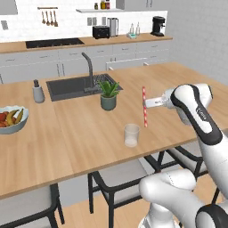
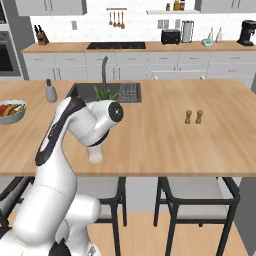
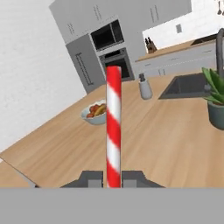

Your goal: Take a straw from the drawer in front and place it inside the glass cup on the dining counter.

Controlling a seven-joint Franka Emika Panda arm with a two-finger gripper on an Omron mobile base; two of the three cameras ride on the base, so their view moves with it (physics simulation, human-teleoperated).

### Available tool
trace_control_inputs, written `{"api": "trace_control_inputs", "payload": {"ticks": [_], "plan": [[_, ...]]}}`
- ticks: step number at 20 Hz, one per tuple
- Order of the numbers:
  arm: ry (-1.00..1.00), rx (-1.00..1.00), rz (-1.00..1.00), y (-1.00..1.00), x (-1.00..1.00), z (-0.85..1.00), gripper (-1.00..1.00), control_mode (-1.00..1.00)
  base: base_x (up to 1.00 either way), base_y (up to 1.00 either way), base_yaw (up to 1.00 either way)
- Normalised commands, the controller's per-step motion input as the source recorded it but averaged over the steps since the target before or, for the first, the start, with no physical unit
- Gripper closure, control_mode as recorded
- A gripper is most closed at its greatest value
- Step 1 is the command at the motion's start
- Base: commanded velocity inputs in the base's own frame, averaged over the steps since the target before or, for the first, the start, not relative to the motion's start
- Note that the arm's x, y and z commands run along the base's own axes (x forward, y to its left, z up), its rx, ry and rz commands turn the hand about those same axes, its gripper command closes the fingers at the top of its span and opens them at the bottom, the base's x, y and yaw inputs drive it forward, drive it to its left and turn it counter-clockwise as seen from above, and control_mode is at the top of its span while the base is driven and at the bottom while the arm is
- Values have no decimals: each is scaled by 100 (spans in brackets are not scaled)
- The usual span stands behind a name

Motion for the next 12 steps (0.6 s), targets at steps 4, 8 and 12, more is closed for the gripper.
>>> {"api": "trace_control_inputs", "payload": {"ticks": [4, 8, 12], "plan": [[0, -6, 5, 6, 38, -30, 100, -100, 0, 0, 0], [0, -7, 3, 0, 30, -22, 100, -100, 0, 0, 0], [0, -1, 4, 0, 26, -32, 100, -100, 0, 0, 0]]}}
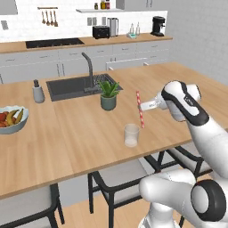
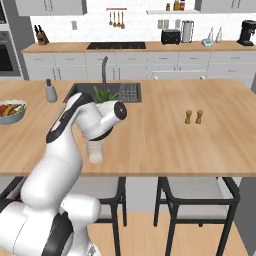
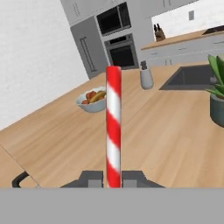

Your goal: Take a straw from the drawer in front and place it inside the glass cup on the dining counter.

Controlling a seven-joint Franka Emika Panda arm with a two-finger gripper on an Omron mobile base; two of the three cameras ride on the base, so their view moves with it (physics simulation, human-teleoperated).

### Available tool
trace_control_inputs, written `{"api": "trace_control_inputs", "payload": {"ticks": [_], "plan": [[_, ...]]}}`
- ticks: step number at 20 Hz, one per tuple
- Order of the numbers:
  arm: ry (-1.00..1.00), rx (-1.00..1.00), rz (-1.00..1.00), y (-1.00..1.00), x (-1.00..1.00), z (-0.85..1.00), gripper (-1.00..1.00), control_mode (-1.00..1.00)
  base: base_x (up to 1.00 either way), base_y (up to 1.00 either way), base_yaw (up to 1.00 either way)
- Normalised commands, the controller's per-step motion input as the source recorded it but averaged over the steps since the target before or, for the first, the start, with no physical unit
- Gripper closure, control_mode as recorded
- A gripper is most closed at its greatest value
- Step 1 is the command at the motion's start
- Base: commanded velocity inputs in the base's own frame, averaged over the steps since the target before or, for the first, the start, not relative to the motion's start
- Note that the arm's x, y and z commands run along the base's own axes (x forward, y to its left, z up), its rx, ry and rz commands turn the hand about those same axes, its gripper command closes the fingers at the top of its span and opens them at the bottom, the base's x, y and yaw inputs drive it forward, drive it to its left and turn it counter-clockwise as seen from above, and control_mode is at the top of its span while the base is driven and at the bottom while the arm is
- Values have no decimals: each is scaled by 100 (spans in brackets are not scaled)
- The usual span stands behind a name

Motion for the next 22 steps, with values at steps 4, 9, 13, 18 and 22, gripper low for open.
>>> {"api": "trace_control_inputs", "payload": {"ticks": [4, 9, 13, 18, 22], "plan": [[0, 0, 6, 0, 18, -40, 100, -100, 0, 0, 0], [-1, 0, 5, 8, 32, -28, 100, -100, 0, 0, 0], [0, 1, 4, 12, 45, -17, 100, -100, 0, 0, 0], [-3, 0, 4, 2, 32, -23, 100, -100, 0, 0, 0], [-4, 0, 3, 0, 24, -24, 100, -100, 0, 0, 0]]}}
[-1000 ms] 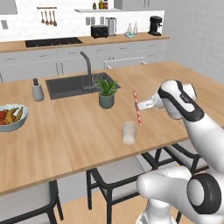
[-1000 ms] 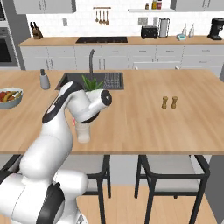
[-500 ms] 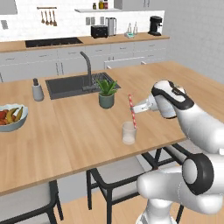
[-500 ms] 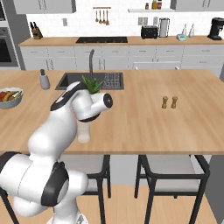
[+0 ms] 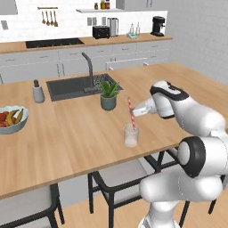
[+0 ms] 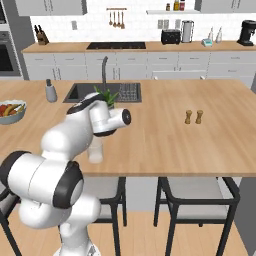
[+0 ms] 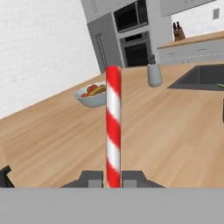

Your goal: Take a straw from the drawer in front and place it inside the glass cup on the dining counter.

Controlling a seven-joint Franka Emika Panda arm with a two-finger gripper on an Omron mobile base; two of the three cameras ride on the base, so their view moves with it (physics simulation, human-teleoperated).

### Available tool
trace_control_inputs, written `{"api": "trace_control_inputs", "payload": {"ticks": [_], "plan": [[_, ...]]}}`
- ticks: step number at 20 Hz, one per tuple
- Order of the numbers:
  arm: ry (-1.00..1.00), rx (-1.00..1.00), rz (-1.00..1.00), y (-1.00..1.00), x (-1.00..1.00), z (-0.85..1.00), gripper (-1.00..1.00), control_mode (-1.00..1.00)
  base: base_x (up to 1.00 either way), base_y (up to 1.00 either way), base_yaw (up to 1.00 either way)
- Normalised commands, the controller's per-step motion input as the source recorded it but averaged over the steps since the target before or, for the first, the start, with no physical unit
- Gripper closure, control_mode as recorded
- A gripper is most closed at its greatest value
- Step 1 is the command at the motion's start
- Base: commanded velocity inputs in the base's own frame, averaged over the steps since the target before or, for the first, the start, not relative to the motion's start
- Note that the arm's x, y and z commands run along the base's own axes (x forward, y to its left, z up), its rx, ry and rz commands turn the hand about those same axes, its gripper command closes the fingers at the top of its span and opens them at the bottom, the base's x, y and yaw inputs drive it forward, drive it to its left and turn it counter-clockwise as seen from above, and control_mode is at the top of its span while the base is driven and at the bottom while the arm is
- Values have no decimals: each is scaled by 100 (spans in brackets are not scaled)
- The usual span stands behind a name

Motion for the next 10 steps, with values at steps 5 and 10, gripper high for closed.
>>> {"api": "trace_control_inputs", "payload": {"ticks": [5, 10], "plan": [[-1, 0, 2, 0, 19, -27, 100, -100, 0, 0, 0], [-1, 0, 2, 0, 15, -31, 100, -100, 0, 0, 0]]}}
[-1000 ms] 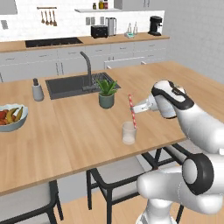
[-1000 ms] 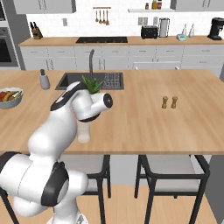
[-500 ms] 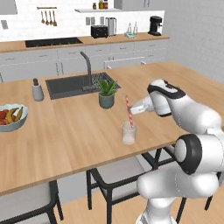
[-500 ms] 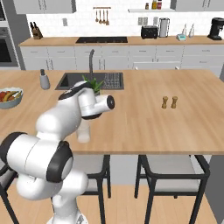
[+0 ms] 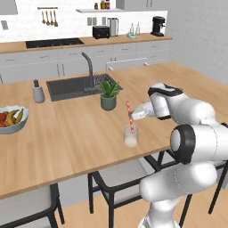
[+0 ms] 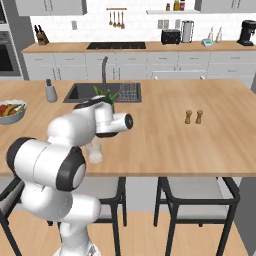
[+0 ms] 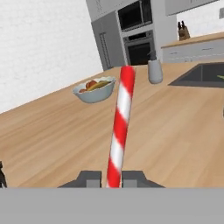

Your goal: Take a straw from the drawer in front and place it inside the glass cup on the dining counter.

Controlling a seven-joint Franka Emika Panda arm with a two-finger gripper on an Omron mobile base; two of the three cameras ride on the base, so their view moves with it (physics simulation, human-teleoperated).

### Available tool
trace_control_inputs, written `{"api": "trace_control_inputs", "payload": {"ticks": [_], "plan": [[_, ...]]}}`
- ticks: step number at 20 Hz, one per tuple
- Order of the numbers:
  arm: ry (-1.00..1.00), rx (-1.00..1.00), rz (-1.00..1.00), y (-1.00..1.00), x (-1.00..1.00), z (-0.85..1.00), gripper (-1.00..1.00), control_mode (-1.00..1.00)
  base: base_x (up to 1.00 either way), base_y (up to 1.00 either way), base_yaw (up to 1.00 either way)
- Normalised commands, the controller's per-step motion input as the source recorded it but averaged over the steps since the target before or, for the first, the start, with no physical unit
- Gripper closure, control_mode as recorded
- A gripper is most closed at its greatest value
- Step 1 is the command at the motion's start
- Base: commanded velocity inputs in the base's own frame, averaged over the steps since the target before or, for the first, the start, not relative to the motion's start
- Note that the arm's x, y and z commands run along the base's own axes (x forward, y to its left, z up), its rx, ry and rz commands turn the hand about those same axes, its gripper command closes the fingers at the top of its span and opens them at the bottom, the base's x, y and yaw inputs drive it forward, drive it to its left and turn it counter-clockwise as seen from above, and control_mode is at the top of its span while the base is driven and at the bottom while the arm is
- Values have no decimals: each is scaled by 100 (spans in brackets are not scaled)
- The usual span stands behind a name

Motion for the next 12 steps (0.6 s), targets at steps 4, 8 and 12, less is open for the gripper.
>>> {"api": "trace_control_inputs", "payload": {"ticks": [4, 8, 12], "plan": [[-4, 0, 2, 0, 11, -23, 100, -100, 0, 0, 0], [-7, 0, 0, 0, 20, -2, 100, -100, 0, 0, 0], [-1, 0, 0, 0, 23, -9, 100, -100, 0, 0, 0]]}}
